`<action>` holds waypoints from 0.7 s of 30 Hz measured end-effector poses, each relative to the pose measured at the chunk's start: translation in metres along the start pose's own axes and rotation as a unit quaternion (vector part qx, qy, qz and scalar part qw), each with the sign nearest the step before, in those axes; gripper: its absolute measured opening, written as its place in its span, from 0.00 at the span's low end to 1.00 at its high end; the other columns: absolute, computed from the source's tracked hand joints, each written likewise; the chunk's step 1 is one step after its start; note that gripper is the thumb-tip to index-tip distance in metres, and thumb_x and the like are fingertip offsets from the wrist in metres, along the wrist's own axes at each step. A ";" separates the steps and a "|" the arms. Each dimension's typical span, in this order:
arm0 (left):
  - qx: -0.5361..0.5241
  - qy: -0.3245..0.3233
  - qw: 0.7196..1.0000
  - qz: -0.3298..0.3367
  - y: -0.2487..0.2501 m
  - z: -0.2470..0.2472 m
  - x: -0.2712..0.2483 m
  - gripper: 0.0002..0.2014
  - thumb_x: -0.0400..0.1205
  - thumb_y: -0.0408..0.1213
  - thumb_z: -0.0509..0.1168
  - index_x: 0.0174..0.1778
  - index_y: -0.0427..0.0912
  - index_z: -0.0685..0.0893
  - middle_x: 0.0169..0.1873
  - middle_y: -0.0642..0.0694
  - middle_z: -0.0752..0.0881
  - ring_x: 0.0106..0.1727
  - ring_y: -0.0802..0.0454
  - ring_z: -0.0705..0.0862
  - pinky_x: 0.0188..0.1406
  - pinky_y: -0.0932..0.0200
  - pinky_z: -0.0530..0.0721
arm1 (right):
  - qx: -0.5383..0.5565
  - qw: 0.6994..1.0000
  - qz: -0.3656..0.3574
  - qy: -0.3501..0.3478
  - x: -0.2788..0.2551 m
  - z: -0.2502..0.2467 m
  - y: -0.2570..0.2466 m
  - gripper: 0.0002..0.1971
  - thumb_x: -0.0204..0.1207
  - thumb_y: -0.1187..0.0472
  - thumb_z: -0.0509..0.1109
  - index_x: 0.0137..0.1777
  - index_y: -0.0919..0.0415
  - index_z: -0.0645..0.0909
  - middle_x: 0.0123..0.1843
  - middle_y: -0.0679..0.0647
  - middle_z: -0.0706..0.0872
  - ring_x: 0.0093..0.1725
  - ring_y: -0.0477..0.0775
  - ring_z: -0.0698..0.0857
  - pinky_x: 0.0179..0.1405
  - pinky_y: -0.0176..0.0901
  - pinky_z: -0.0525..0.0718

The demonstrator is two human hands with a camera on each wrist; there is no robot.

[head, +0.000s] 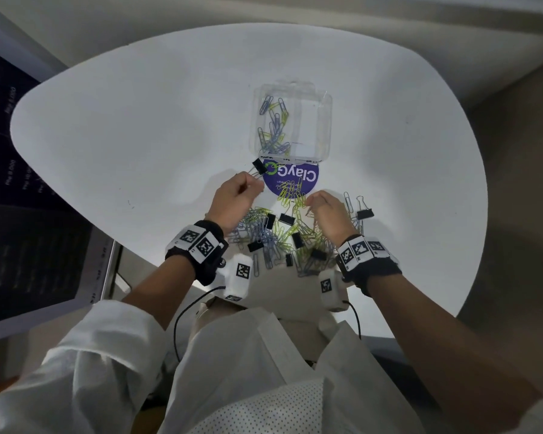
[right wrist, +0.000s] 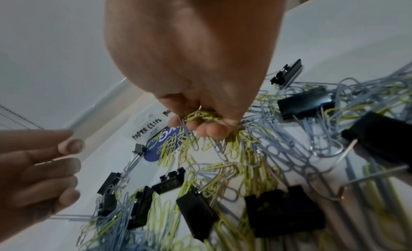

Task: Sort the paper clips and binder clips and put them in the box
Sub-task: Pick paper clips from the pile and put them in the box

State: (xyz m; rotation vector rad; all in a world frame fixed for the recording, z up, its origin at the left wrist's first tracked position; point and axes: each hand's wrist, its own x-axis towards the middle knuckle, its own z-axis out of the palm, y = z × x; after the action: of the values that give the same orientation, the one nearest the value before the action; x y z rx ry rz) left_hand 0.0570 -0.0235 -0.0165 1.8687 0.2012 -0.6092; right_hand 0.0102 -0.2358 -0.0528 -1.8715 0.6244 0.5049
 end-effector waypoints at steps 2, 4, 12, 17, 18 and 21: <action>0.154 -0.024 0.986 0.051 -0.005 -0.001 -0.001 0.05 0.79 0.45 0.64 0.39 0.49 0.79 0.38 0.43 0.85 0.37 0.47 0.82 0.43 0.50 0.82 | 0.021 1.000 0.014 -0.006 0.000 0.000 0.000 0.10 0.78 0.55 0.62 0.40 0.58 0.80 0.36 0.50 0.80 0.37 0.53 0.77 0.38 0.45 0.71; 0.302 -0.048 0.947 0.098 -0.010 0.000 -0.004 0.05 0.77 0.43 0.65 0.45 0.46 0.79 0.41 0.43 0.83 0.40 0.44 0.82 0.47 0.46 0.83 | -0.031 0.999 -0.009 0.001 -0.001 0.001 0.001 0.13 0.79 0.50 0.67 0.40 0.59 0.78 0.35 0.50 0.81 0.37 0.53 0.79 0.39 0.45 0.75; 0.462 -0.052 0.881 0.090 -0.035 0.012 -0.008 0.15 0.81 0.41 0.67 0.58 0.36 0.77 0.56 0.38 0.79 0.55 0.35 0.80 0.57 0.45 0.74 | -0.108 0.987 -0.116 0.023 -0.003 -0.002 0.013 0.09 0.80 0.66 0.68 0.41 0.57 0.72 0.34 0.50 0.80 0.34 0.52 0.78 0.40 0.46 0.79; 0.392 -0.058 0.916 0.062 -0.040 0.014 -0.005 0.09 0.82 0.38 0.66 0.51 0.37 0.79 0.53 0.38 0.78 0.54 0.38 0.80 0.56 0.45 0.78 | -0.108 0.988 -0.110 -0.031 -0.005 -0.008 0.019 0.20 0.82 0.72 0.57 0.72 0.58 0.74 0.43 0.53 0.87 0.37 0.42 0.82 0.42 0.35 0.79; 0.371 -0.060 0.925 0.057 -0.041 0.014 -0.004 0.07 0.82 0.38 0.65 0.48 0.38 0.78 0.52 0.39 0.78 0.53 0.39 0.79 0.55 0.45 0.79 | -0.102 0.988 -0.107 -0.035 -0.006 -0.009 0.018 0.20 0.83 0.73 0.56 0.72 0.59 0.75 0.44 0.53 0.87 0.38 0.42 0.81 0.42 0.34 0.79; 0.311 -0.055 0.946 0.065 -0.041 0.012 -0.003 0.06 0.82 0.35 0.62 0.40 0.42 0.73 0.44 0.42 0.78 0.50 0.43 0.78 0.51 0.46 0.80 | -0.078 0.993 -0.083 -0.028 -0.009 -0.009 0.015 0.16 0.85 0.71 0.56 0.64 0.59 0.81 0.45 0.56 0.85 0.33 0.46 0.78 0.30 0.29 0.74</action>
State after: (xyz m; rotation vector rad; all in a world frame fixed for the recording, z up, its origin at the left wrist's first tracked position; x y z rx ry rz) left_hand 0.0333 -0.0183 -0.0514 2.4198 -0.2167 -0.7379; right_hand -0.0060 -0.2475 -0.0543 -2.0289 0.3970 0.5063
